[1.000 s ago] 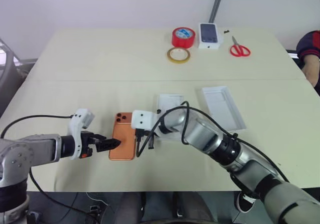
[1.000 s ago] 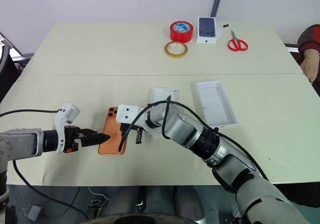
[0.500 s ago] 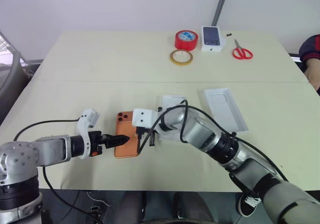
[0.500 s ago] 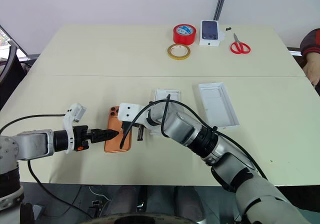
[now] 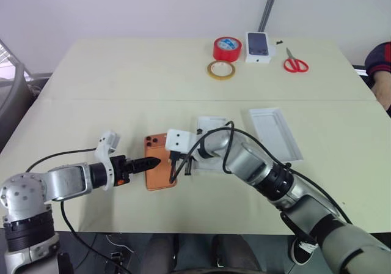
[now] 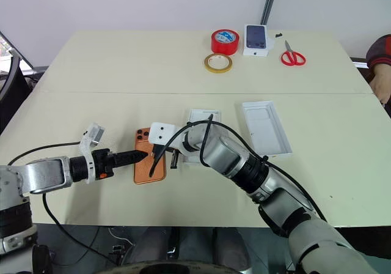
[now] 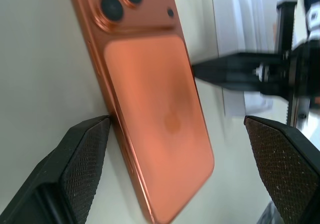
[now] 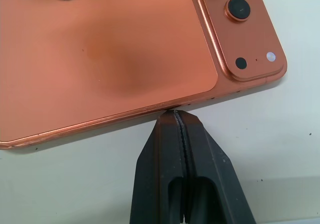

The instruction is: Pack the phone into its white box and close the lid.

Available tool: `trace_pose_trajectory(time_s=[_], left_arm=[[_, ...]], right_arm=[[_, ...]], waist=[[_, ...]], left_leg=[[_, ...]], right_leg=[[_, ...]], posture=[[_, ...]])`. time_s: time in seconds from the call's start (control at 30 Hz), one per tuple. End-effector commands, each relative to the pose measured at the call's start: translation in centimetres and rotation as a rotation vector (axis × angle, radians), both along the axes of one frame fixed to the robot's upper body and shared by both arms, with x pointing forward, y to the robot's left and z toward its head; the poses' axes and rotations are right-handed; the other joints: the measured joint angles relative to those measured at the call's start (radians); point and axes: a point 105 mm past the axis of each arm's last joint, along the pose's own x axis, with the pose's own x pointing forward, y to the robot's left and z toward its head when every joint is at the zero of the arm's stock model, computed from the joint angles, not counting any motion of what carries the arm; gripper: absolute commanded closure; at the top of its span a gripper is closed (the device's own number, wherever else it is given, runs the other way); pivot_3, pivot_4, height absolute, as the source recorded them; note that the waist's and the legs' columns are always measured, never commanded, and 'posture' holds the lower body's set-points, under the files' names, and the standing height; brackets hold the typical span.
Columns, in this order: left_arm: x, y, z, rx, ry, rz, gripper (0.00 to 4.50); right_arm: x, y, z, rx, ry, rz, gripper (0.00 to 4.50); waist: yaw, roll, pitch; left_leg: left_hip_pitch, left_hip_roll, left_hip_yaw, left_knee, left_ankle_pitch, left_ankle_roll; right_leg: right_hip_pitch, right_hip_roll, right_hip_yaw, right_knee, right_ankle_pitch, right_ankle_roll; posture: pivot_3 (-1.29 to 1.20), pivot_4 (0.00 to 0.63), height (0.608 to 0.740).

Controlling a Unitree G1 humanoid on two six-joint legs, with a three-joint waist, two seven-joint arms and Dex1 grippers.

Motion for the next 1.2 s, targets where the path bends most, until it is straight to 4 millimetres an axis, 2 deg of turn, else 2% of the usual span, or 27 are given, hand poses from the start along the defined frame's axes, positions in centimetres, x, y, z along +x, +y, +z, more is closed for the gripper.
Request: trace_pose_trajectory(time_s=[0.03, 0.27, 0.57, 0.67, 0.77, 0.97, 1.07, 1.17, 1.2], left_arm=[[-0.1, -2.4, 1.5, -0.121, -0.031, -0.045, 0.04], [-0.2, -2.6, 1.4, -0.121, 0.014, 0.019, 0.04], [0.7, -0.1, 1.5, -0.121, 0.03, 0.157, 0.04], [0.5, -0.3, 1.3, -0.125, 0.037, 0.147, 0.83], [0.3, -0.5, 1.2, -0.156, 0.035, 0.146, 2.28], [0.5, -0.3, 1.2, -0.214, 0.032, 0.175, 2.28], [0.4, -0.3, 1.2, -0.23, 0.03, 0.177, 2.28], [0.4, -0.2, 1.0, -0.235, 0.041, 0.186, 3.11], [0.4, -0.1, 1.0, -0.239, 0.04, 0.19, 3.6]], right_arm=[[-1.3, 1.4, -0.3, 0.013, 0.022, 0.06, 4.5], [-1.4, 1.4, -0.3, 0.013, 0.024, 0.057, 4.5], [-1.3, 1.3, -0.3, 0.015, 0.019, 0.054, 4.5], [-1.3, 1.3, -0.3, 0.016, 0.017, 0.052, 4.5], [-1.2, 1.2, 0.0, 0.019, 0.008, 0.048, 4.5], [-0.5, 0.4, 1.1, 0.044, -0.021, 0.016, 4.5], [-0.3, -0.2, 2.4, 0.075, -0.036, -0.008, 4.5], [-0.3, -1.1, 4.1, 0.125, -0.054, -0.027, 4.5], [-0.5, -1.5, 4.7, 0.141, -0.063, -0.025, 4.5]], waist=[[-0.005, -0.001, 0.0], [-0.016, -0.001, 0.0], [-0.017, -0.001, 0.001], [-0.017, -0.001, 0.001], [-0.017, -0.001, 0.001], [-0.011, -0.001, 0.001], [-0.007, -0.002, 0.001], [-0.007, -0.002, 0.002], [-0.006, -0.002, 0.002]], left_leg=[[0.0, 0.0, 0.0, 0.0, 0.0, 0.0], [-0.007, 0.001, 0.0, -0.002, 0.004, -0.007], [-0.008, 0.001, 0.0, -0.002, 0.004, -0.007], [-0.008, 0.001, 0.0, -0.002, 0.004, -0.007], [-0.008, 0.001, 0.0, -0.002, 0.004, -0.007], [-0.008, 0.001, 0.0, -0.001, 0.004, -0.007], [-0.009, 0.001, 0.0, -0.001, 0.004, -0.006], [-0.01, 0.001, 0.0, -0.001, 0.004, -0.006], [-0.01, 0.001, 0.0, -0.001, 0.004, -0.006]], right_leg=[[0.0, 0.0, 0.0, 0.0, 0.0, 0.0], [-0.005, 0.001, 0.0, 0.0, 0.0, 0.0], [-0.005, 0.002, 0.0, 0.0, 0.0, 0.0], [-0.005, 0.002, 0.0, 0.0, 0.0, 0.0], [-0.005, 0.002, 0.0, 0.0, 0.0, 0.0], [-0.005, 0.001, 0.0, 0.0, 0.0, 0.0], [-0.005, 0.001, 0.0, 0.0, 0.0, 0.0], [-0.006, 0.001, 0.0, 0.0, 0.0, 0.0], [-0.006, 0.001, 0.0, 0.0, 0.0, 0.0]], posture=[[0.0, 0.15, 0.74], [0.0, 0.15, 0.74], [0.0, 0.15, 0.74], [0.0, 0.15, 0.74], [0.0, 0.15, 0.74], [0.0, 0.15, 0.74], [0.0, 0.15, 0.74], [0.0, 0.15, 0.74], [0.0, 0.15, 0.74]])
